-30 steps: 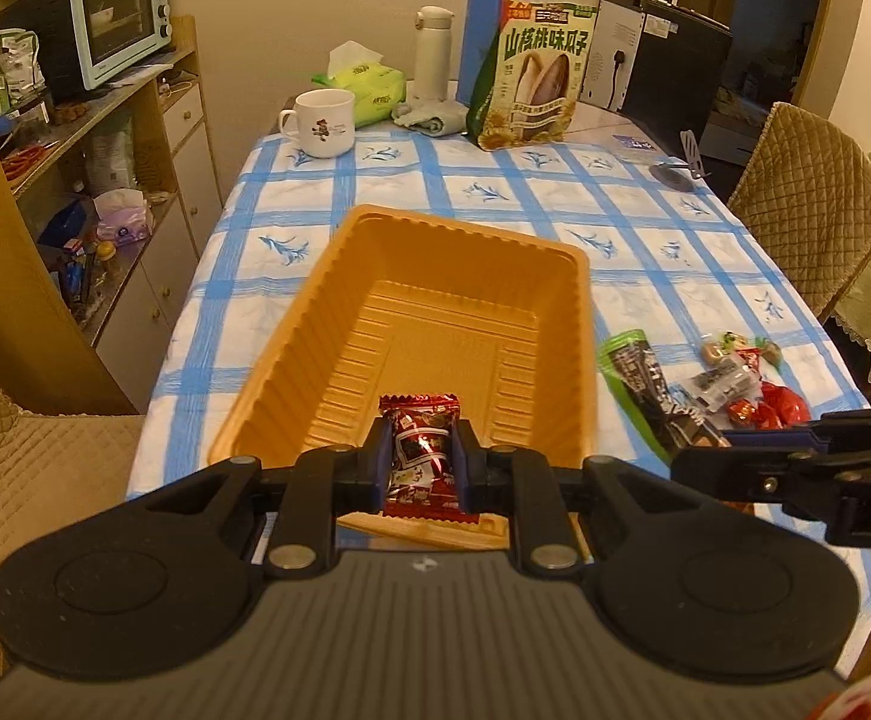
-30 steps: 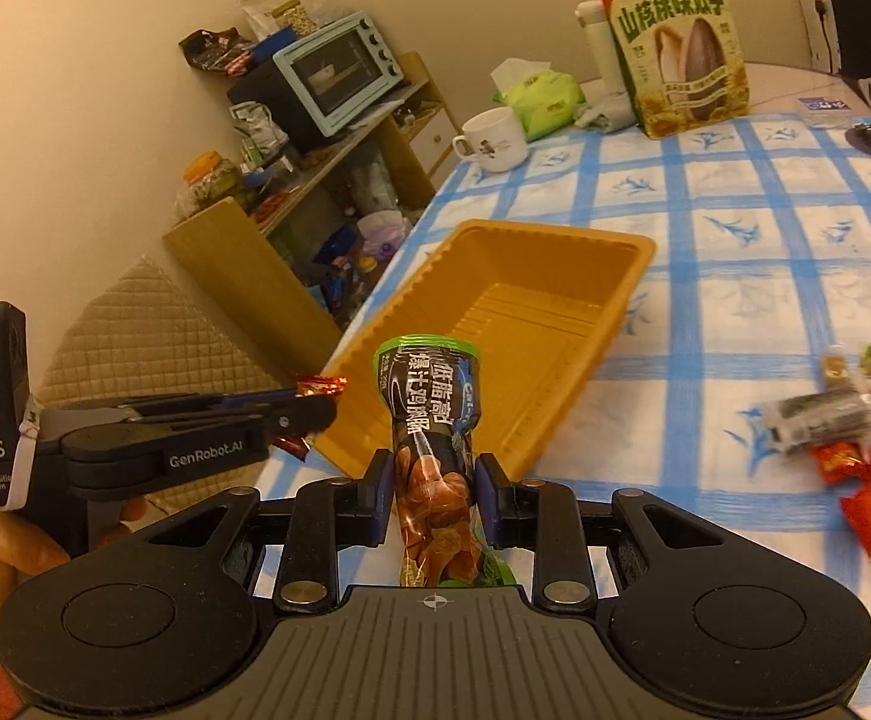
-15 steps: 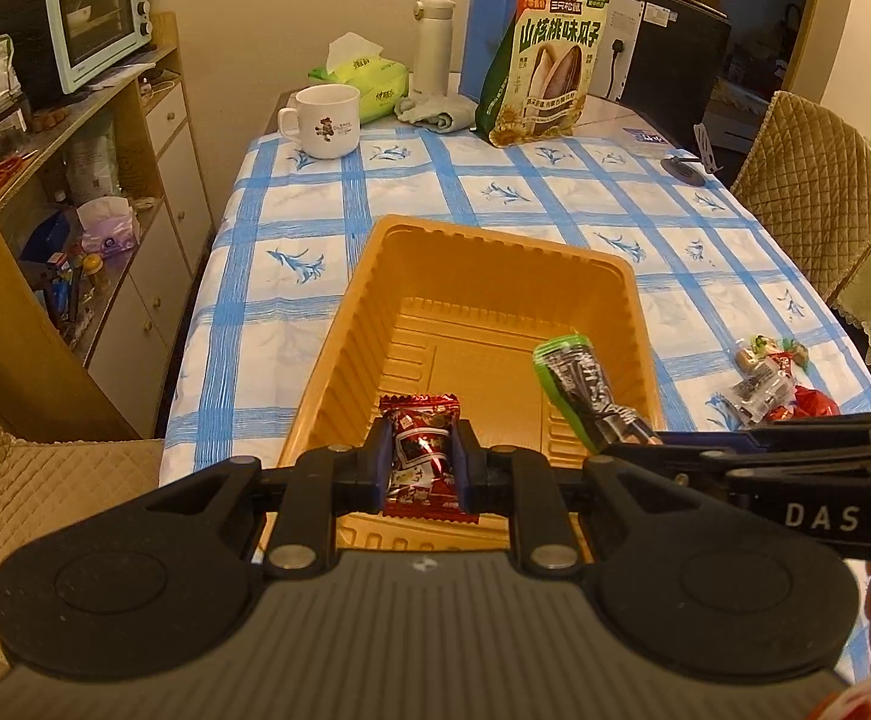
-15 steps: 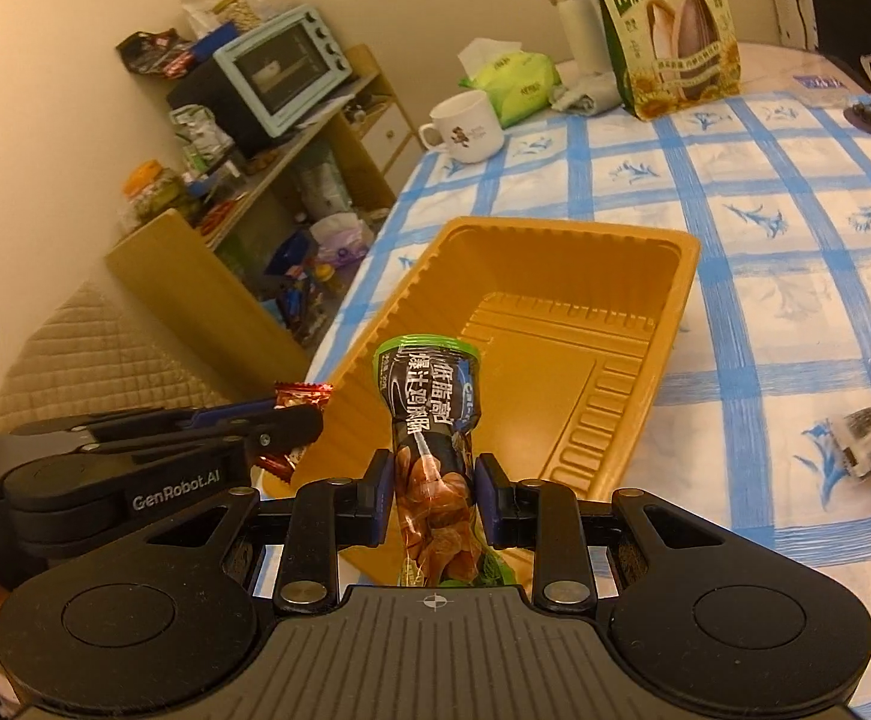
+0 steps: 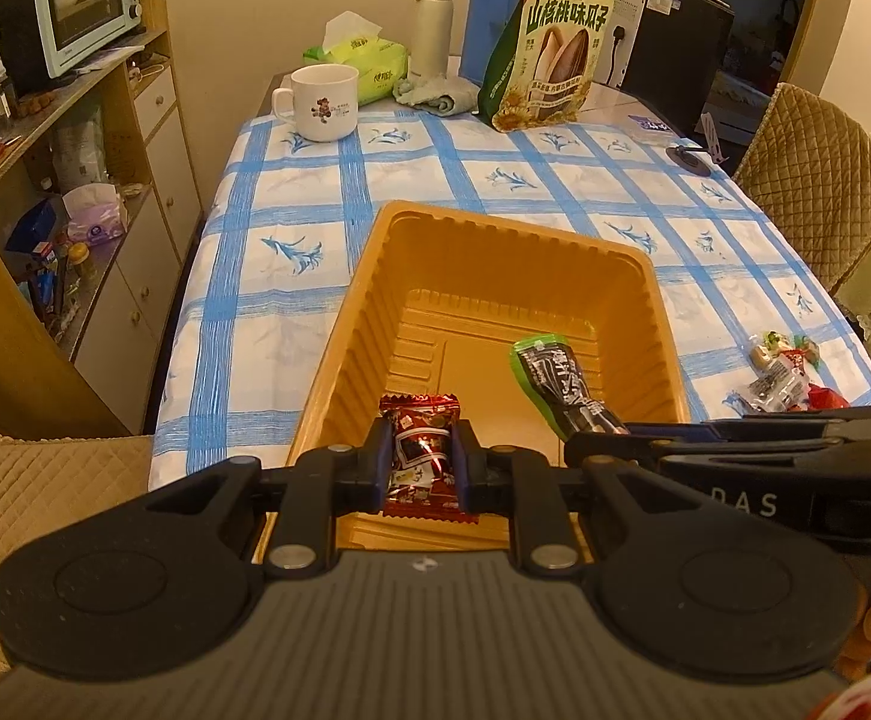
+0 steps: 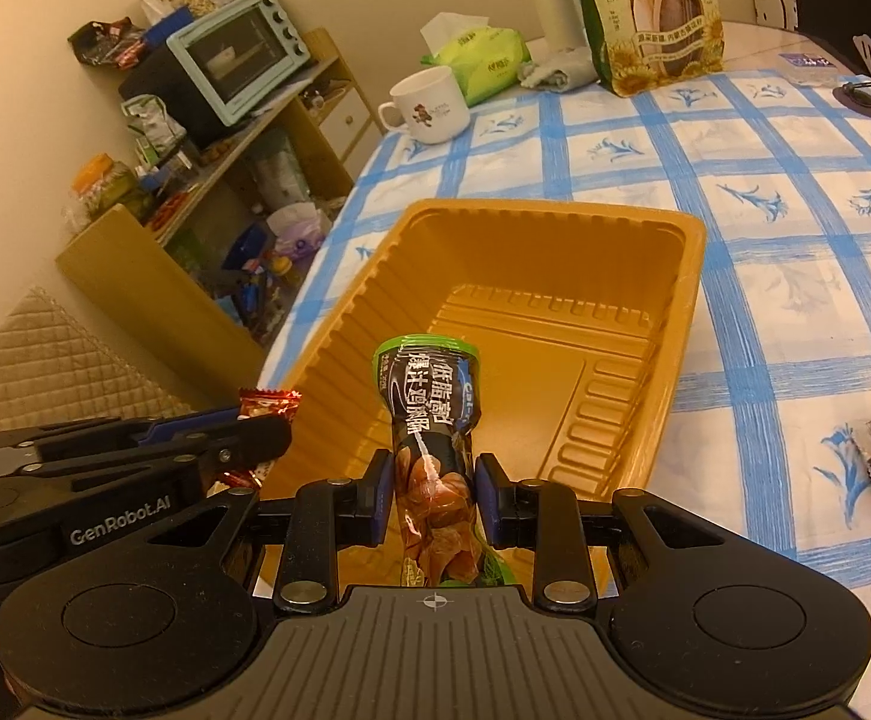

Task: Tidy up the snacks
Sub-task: 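Carry both snacks over the orange tray and open both tools, then withdraw both tools from the tray back toward the snack pile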

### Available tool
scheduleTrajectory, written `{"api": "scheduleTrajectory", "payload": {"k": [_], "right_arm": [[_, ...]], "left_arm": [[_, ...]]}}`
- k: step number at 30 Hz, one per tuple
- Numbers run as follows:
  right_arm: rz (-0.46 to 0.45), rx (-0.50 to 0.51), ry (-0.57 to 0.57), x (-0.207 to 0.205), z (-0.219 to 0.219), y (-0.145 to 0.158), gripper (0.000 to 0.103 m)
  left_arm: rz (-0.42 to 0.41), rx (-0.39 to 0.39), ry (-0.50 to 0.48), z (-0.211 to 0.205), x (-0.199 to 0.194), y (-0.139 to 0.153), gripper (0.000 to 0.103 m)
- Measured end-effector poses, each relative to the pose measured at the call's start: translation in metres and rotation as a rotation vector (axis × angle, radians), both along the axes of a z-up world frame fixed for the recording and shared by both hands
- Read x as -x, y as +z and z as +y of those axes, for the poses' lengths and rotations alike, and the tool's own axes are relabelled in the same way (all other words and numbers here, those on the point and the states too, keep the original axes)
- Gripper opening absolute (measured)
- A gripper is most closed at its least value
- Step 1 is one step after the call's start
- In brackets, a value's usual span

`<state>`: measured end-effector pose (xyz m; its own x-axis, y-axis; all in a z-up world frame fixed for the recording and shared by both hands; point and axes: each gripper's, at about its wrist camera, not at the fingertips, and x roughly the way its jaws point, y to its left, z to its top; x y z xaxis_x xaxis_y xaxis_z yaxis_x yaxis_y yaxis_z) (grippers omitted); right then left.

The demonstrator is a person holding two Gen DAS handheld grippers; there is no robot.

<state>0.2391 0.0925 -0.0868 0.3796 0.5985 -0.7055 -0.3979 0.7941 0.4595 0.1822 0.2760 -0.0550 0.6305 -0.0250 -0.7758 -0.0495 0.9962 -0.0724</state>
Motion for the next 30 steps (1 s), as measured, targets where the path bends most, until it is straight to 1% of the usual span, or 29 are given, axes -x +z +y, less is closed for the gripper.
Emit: {"api": "scheduleTrajectory", "payload": {"k": [8, 16, 21, 23, 25, 29, 30], "right_arm": [[0.011, 0.025, -0.012, -0.006, 0.0, -0.01, 0.03], [0.007, 0.043, -0.005, -0.003, -0.004, -0.01, 0.03], [-0.005, 0.046, -0.003, -0.002, -0.007, -0.008, 0.03], [-0.011, 0.046, 0.003, 0.0, -0.009, -0.007, 0.03], [-0.014, 0.045, 0.009, 0.002, -0.011, -0.006, 0.03], [-0.03, 0.049, 0.018, 0.008, -0.014, -0.002, 0.031], [-0.035, 0.05, 0.021, 0.01, -0.016, -0.001, 0.033]], "left_arm": [[0.023, 0.01, 0.001, 0.006, -0.003, -0.009, 0.019], [0.032, 0.02, -0.013, 0.005, -0.008, -0.012, 0.019], [0.023, 0.024, -0.018, 0.004, -0.011, -0.012, 0.019], [0.016, 0.021, -0.024, 0.003, -0.01, -0.011, 0.021], [0.015, 0.015, -0.024, 0.002, -0.009, -0.01, 0.029], [0.017, 0.018, -0.017, 0.002, -0.001, -0.007, 0.037], [0.018, 0.019, -0.015, 0.002, 0.002, -0.007, 0.04]]}}
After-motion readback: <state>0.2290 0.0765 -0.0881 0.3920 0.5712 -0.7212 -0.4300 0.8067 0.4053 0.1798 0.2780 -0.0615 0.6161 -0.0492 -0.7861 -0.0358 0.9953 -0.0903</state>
